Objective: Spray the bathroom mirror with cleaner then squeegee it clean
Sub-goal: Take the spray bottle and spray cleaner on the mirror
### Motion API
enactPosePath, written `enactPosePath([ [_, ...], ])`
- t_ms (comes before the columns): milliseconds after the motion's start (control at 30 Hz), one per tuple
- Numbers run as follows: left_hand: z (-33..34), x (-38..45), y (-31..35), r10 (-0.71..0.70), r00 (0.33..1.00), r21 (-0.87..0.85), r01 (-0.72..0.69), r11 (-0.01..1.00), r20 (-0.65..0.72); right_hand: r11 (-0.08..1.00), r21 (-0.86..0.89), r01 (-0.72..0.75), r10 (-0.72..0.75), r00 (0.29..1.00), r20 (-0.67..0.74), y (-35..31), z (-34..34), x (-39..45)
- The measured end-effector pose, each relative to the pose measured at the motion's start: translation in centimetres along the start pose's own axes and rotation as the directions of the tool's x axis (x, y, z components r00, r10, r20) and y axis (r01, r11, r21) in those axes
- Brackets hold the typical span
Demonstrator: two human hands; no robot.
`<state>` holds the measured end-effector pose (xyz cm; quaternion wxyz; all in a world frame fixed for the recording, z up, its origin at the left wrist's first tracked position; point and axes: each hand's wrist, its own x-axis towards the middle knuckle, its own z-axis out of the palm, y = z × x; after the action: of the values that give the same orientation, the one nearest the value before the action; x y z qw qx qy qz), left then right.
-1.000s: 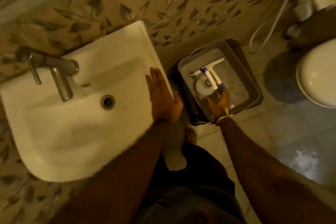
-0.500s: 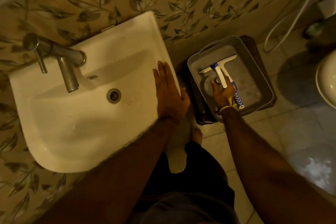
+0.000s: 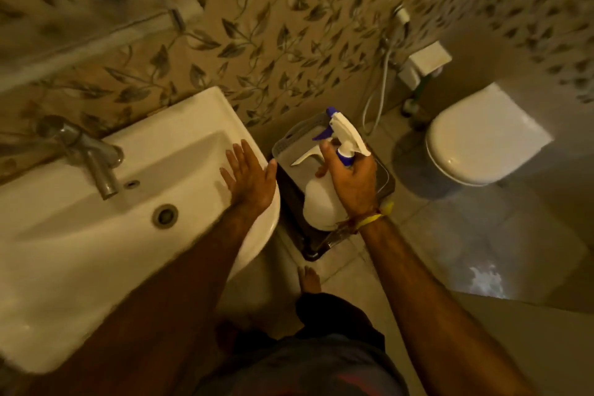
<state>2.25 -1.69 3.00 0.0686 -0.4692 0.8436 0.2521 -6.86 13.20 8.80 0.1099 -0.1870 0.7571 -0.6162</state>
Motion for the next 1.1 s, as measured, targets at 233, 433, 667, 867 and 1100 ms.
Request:
enactPosePath([
  [233,-10.6,-6.3,-3.0,0.236,0.876,-0.232,-0.355,0.906,-0.421,0.986,0.068,0.154,-0.162,0.976,0.146,-13.6,4.2,-1.6],
  [433,-24.2,-8.8,-6.1,0.247,0.526,-0.091,-0.535,0.840,-0.814,0.902,0.206,0.378,-0.426,0.857,0.292,-26.3,10.7,-2.4],
  [667,-44.4,-10.6,-12.0,0.245,0.041,0.205,-0.421,0.883,-0.969,0.745,0.299,0.596,-0.657,0.582,0.479,-40.6,15.7,-3.0],
  [867,-58.7,-13.4,-17.0,0.257,0.005,0.253,-0.143,0.957,-0.966,0.529,0.281,0.801,-0.829,0.415,0.375,-51.2,19.1,-4.3],
  [1100,-68.5,-15.1,-18.4,0.240,0.093,0.231,-0.098,0.968,-0.966,0.463,0.199,0.864,-0.854,0.375,0.360,-60.1,23.5,-4.5],
])
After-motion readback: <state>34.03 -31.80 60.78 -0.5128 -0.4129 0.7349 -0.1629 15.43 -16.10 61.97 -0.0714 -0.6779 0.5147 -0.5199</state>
